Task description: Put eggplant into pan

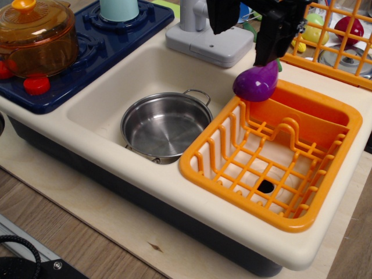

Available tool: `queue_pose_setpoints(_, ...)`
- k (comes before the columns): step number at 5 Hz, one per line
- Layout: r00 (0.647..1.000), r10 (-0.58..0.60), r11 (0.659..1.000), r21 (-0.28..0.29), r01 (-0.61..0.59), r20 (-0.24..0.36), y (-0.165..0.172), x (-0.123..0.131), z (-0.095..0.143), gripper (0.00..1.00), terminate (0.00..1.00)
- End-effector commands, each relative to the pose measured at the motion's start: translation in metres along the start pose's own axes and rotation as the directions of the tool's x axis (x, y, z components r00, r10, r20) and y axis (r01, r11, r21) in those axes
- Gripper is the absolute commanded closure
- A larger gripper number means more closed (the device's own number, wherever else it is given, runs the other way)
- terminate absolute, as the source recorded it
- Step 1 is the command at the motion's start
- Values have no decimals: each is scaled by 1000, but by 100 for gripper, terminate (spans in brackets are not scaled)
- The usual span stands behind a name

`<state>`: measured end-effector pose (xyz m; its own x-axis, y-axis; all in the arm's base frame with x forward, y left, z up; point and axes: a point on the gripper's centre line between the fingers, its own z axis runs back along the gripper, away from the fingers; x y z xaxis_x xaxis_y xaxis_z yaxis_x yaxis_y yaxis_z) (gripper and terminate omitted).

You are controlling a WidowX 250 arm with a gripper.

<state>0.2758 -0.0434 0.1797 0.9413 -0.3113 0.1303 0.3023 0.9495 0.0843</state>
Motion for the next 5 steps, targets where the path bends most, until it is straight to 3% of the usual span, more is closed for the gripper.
queue_pose_setpoints(1,1000,0,1000,0,0,0,0,0,0,0,0)
queue_pose_setpoints(2,999,35,999,-7,-35,5,-1,19,-7,0,0)
queue_pose_setpoints(3,997,47,999,2,-47,55,1,25,-26,0,0)
queue_pose_setpoints(5,995,60,998,-18,-59,77,3,31,-53,0,0)
